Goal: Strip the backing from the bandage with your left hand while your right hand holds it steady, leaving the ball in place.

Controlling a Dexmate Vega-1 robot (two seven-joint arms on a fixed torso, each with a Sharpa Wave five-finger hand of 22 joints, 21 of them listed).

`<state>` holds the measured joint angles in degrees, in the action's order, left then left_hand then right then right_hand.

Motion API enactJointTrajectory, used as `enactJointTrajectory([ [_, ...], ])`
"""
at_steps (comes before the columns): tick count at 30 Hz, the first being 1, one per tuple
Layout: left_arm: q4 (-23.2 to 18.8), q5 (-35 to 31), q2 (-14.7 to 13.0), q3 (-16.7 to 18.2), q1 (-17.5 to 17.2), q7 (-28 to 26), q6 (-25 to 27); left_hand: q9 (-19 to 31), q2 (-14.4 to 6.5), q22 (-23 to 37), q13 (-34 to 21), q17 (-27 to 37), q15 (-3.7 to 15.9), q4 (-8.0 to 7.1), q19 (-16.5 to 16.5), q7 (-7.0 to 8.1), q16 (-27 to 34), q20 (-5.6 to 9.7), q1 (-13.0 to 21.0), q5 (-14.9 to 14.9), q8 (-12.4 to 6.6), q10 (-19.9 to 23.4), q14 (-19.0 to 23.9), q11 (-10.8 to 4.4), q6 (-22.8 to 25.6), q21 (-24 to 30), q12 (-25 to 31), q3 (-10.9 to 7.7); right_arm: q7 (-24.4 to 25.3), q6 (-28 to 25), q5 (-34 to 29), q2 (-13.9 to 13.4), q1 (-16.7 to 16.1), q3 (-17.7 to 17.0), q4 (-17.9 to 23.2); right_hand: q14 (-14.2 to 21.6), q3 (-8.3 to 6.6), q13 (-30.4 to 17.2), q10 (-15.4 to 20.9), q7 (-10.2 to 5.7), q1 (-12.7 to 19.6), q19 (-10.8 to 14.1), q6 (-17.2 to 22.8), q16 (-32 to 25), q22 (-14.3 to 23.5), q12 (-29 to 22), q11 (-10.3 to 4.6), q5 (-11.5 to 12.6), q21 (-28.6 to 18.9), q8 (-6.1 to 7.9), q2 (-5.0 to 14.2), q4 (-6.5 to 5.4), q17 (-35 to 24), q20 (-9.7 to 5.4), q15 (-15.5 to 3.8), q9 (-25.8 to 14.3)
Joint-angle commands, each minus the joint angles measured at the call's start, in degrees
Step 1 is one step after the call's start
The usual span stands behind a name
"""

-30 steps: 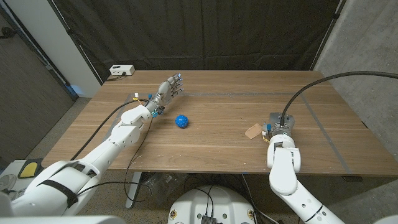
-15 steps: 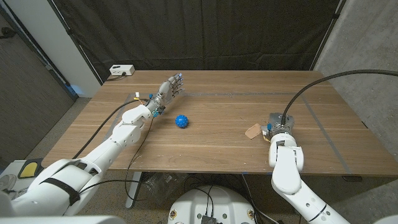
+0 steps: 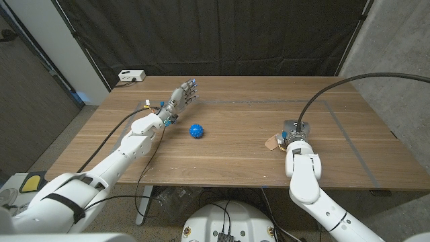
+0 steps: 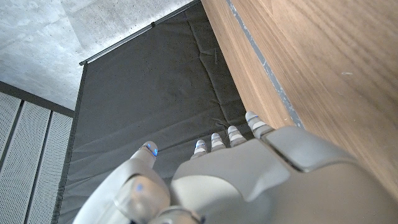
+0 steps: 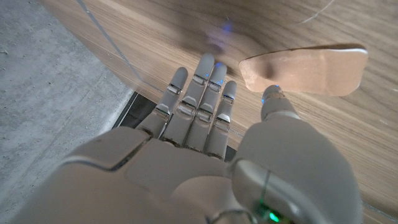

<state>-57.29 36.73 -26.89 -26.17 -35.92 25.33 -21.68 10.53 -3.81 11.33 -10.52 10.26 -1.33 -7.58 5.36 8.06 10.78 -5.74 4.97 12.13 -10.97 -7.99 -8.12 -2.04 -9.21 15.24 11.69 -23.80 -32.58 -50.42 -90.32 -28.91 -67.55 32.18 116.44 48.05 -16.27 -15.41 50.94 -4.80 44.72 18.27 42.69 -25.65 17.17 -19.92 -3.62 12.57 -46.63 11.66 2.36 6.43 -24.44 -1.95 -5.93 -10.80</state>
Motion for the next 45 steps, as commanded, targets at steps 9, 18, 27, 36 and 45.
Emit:
enactJointTrajectory([
  [9, 0.85, -0.09, 0.48, -0.15, 0.63, 0.49, -0.33, 0.17, -0.27, 0.33, -0.29, 0.31, 0.08, -0.09, 0.24, 0.27, -0.05, -0.35, 0.1, 0.25, -0.08, -0.55, -0.36, 0.04, -0.14, -0.21, -0.08, 0.11, -7.07, 0.62, -4.66, -0.65, 1.16, 1.28, -1.59, 1.42, 0.76, -1.76, 3.85, -0.34, 2.94, -0.51, 4.35, -2.97, 0.02, -2.83, -0.61, 1.05, -1.24, 1.05, -0.05, 1.67, -2.8, -0.28, -6.89, -0.16],
  [18, 0.64, 0.07, 0.11, 0.1, 0.33, 0.34, -0.17, 0.17, -0.24, 0.33, -0.28, 0.32, 0.09, -0.1, 0.27, 0.3, -0.06, -0.34, 0.07, 0.26, -0.06, -0.54, -0.4, 0.05, -0.19, -0.23, -0.07, 0.17, -4.31, 2.07, -3.14, -0.88, 1.31, 1.38, -1.72, 3.91, 1.13, -5.21, 7.62, -1.65, 9.83, -0.85, 10.26, -7.51, -0.95, -7.31, -3.09, 2.03, -2.64, 1.84, 0.02, 3.51, -7.39, -1.39, -7.25, -0.4],
  [27, 1.58, 0.06, 0.18, -0.06, 0.89, 1.04, 0.04, 0.16, -0.15, 0.34, -0.29, 0.32, 0.03, -0.1, 0.3, 0.37, -0.1, -0.31, 0.04, 0.27, 0.02, -0.77, -0.54, 0.09, -0.38, -0.26, -0.14, 0.28, 8.83, 0.25, 2.17, -0.36, -0.52, 0.97, -1.08, 6.44, 0.7, -9.3, 12.12, -2.11, 13.21, -0.29, 16.83, -10.39, -1.15, -12.64, -3.45, 1.86, -5.25, 3.57, 6.05, 1.36, -10.1, -3.22, -7.14, -1.17],
  [36, 3.54, -0.03, 0.89, -0.32, 2.04, 2.18, -0.38, 0.16, -0.1, 0.34, -0.29, 0.32, 0.01, -0.09, 0.37, 0.4, -0.13, -0.34, 0.03, 0.29, 0.06, -1.03, -0.69, 0.07, -0.56, -0.31, -0.22, 0.36, 27.46, -1.46, 14.69, 0.55, -3.34, -1.11, 1.01, 6.52, 0.59, -10.14, 12.07, -2.04, 13.5, -0.36, 17.12, -10.09, -1.11, -13.32, -3.33, 1.38, -5.98, 3.45, 6.9, 1.13, -9.94, -3.17, -7.13, -1.19],
  [45, 5.53, -0.88, 1.39, -0.84, 3.55, 3.29, -1.31, 0.16, -0.01, 0.32, -0.29, 0.28, 0.08, 0.18, 0.46, 0.8, -0.13, -0.21, 0.33, 0.3, 0.13, -1.06, -0.69, -0.09, -0.82, -0.38, -0.2, 0.34, 45.34, 1.59, 28.89, 0.38, -5.26, -3.37, 3.65, 6.54, 0.45, -11.0, 11.89, -2.26, 13.9, -0.89, 17.27, -9.85, -1.12, -13.94, -3.61, 0.88, -6.63, 3.26, 7.13, 1.13, -10.19, -3.39, -7.18, -1.2],
])
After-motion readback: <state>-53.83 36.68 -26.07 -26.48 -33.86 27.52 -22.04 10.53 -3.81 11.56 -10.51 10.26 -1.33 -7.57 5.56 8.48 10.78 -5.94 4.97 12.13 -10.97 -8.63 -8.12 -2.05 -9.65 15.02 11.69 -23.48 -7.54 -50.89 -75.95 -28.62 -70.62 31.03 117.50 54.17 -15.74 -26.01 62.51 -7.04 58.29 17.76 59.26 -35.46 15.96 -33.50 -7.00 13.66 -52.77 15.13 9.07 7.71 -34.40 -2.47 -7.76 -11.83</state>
